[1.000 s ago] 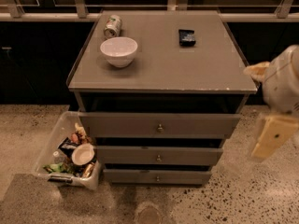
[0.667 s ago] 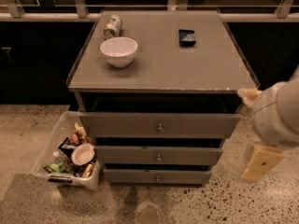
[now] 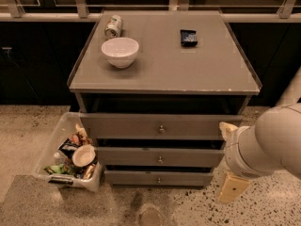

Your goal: Open top drawer

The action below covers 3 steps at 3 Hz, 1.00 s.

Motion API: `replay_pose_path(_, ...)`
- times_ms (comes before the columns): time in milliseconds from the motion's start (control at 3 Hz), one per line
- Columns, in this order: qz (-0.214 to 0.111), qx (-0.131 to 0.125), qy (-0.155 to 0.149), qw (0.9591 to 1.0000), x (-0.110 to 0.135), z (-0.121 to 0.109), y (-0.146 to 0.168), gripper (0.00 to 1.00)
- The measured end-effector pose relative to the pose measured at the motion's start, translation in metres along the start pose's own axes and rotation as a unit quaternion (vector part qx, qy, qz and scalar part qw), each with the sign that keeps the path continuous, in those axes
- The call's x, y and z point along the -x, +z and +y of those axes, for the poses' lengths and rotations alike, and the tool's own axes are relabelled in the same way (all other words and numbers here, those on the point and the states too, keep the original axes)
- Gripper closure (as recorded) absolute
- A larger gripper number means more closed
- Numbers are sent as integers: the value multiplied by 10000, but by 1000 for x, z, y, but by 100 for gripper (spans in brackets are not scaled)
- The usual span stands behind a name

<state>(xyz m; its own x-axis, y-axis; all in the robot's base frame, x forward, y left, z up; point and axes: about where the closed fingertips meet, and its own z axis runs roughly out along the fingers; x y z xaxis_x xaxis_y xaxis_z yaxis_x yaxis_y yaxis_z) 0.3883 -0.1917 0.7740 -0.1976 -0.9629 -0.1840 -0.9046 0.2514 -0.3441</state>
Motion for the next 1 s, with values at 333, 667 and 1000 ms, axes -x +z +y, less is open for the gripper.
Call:
replay_pose_path(333, -1, -2, -1, 10000, 0, 0, 0, 0)
replay_pose_path(667, -72, -250, -150, 9995, 17, -23, 12, 0)
replay_pose_path(1000, -90, -793, -396, 9960, 38, -61, 27, 0)
